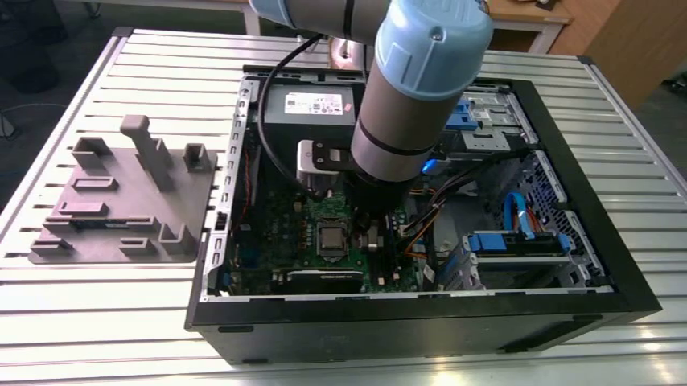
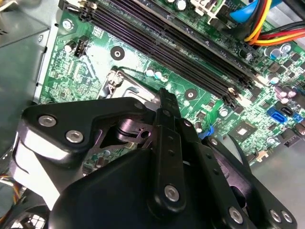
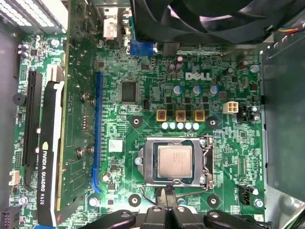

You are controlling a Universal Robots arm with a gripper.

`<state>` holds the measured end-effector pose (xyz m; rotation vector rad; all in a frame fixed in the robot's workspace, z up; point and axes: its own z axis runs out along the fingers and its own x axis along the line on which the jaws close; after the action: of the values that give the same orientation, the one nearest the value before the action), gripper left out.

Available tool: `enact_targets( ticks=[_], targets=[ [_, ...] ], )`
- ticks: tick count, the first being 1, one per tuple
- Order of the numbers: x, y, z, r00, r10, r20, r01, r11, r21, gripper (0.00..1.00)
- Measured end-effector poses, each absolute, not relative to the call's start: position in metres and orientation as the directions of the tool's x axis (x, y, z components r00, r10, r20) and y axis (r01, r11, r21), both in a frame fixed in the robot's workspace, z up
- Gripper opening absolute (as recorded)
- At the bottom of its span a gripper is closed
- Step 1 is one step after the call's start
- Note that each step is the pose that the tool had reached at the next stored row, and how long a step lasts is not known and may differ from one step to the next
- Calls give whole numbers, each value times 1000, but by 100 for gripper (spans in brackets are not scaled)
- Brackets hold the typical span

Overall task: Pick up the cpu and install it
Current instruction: 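Install the first cpu locking lever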

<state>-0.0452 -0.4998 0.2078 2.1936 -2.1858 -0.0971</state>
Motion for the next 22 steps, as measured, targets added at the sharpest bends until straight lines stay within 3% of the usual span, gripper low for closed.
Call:
enact_targets(
  ticks=[22],
  targets=[
    [-49,-505,196,40,-999,-12,-998,-41,54,10]
  ],
)
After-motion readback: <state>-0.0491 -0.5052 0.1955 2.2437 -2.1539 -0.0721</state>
